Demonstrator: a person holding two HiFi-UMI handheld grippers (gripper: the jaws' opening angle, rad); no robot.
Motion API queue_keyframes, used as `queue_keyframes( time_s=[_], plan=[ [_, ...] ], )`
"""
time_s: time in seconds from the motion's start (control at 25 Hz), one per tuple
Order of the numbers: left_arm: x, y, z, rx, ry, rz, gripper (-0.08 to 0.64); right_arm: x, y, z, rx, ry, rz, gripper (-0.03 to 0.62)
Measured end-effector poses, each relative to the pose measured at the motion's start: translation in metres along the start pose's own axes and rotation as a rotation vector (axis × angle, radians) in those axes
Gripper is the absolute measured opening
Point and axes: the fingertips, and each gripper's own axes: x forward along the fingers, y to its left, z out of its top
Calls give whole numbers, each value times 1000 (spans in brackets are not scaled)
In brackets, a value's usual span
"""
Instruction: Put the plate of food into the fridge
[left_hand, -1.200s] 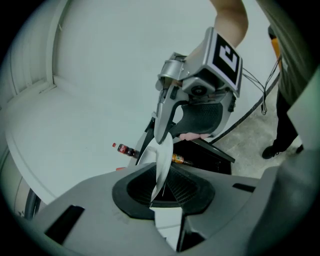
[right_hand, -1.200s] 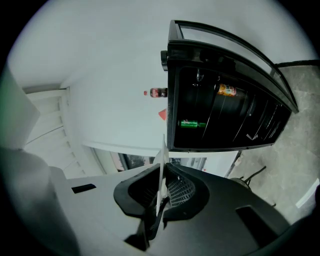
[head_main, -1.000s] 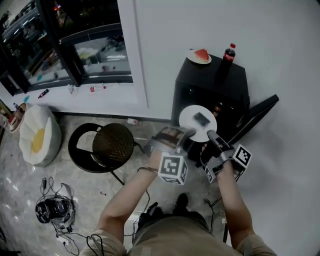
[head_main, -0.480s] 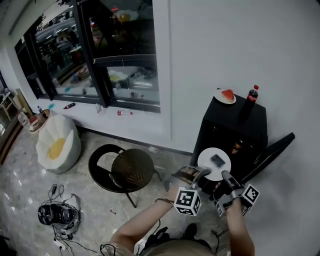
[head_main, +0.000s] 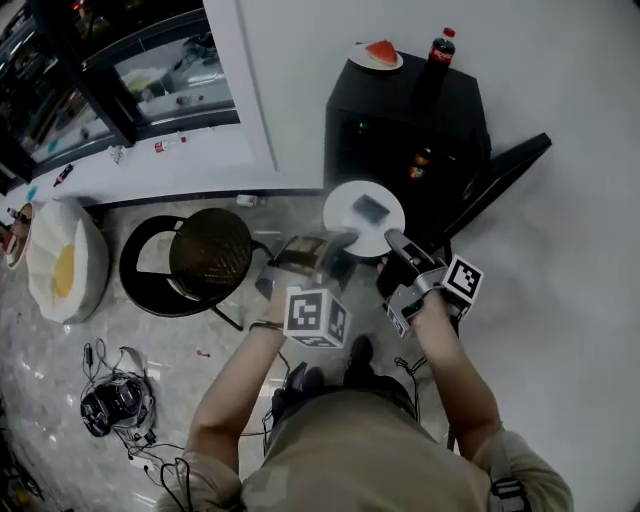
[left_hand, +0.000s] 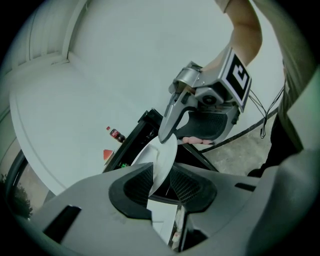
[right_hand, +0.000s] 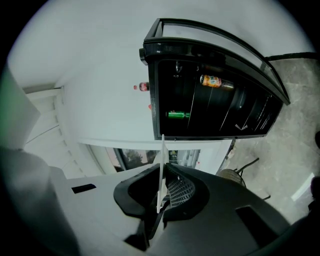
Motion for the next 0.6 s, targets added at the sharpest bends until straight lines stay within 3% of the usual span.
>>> queue_keyframes(
  time_s=[0.6],
  plan=[
    [10, -35, -7, -76, -2, -74, 106, -16, -42, 2, 20, 5, -29, 37]
  ],
)
